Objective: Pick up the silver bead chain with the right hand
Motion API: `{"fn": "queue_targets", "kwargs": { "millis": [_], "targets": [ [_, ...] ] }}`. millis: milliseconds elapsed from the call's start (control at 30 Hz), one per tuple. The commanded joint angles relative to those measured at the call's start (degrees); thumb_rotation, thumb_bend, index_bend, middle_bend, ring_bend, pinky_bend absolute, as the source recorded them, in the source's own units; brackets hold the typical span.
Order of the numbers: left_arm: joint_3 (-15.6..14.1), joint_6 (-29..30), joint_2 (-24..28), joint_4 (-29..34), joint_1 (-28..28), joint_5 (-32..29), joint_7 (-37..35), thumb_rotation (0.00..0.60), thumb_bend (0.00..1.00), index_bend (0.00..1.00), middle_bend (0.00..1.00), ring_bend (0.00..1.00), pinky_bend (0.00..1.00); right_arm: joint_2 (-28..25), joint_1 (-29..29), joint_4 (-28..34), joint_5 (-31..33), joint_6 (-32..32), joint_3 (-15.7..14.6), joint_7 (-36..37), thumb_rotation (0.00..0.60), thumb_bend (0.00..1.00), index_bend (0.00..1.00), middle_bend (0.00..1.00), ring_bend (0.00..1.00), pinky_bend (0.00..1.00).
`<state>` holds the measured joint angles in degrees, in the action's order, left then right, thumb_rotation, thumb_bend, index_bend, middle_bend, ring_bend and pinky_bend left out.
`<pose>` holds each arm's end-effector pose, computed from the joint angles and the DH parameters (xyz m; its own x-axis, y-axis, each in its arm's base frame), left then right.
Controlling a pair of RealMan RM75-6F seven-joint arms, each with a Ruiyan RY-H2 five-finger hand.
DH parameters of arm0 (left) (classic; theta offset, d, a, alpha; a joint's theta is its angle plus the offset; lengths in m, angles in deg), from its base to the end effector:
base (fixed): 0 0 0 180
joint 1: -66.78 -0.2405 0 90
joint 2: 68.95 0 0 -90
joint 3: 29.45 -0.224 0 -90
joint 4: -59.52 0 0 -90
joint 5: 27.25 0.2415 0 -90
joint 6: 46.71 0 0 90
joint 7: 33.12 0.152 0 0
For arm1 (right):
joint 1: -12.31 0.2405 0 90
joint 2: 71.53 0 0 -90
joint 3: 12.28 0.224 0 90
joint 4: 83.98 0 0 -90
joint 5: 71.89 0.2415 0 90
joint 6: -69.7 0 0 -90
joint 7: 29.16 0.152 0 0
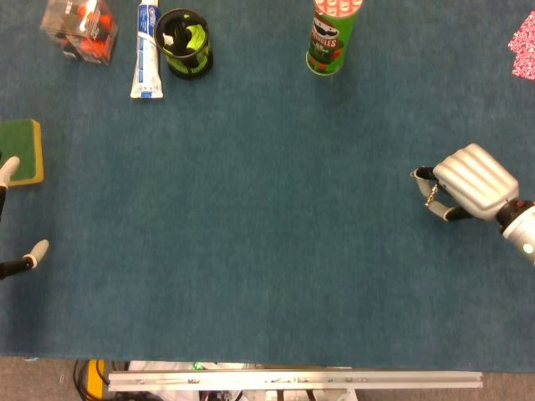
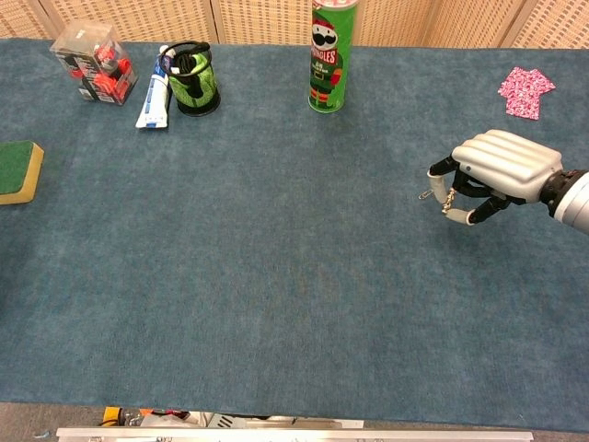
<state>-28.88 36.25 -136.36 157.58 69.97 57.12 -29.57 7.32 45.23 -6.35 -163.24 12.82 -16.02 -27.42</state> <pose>-0.2769 0.1684 0.0798 0.3031 0.1013 0.9476 0.9507 0.0367 -0.3080 -0.2344 -0.2783 -0.0224 0.5865 -0.3340 0.7379 -0.7676 -0.5199 0.3748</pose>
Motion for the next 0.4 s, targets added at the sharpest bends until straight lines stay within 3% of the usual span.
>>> {"fn": "queue_targets", "kwargs": {
  "millis": [33,400],
  "targets": [
    [0.04,-0.03,0.06,0.02,-0.02,-0.24,0.03,0.600,0.17,0.00,0.00,0.00,0.00,0.96,0.32,-1.43,0.67,0.84,0.40,1.47,0.600,0.41,0.73,1.00,1.00,1.00],
    [-0.20,0.41,0.33,0.51,-0.30,-0.20,0.41,0.600,0.17,0.00,0.00,0.00,0.00,3.70,1.62,-4.32,0.73,2.51,0.89,4.24,0.600,0.41,0.73,1.00,1.00,1.00]
  ]
}}
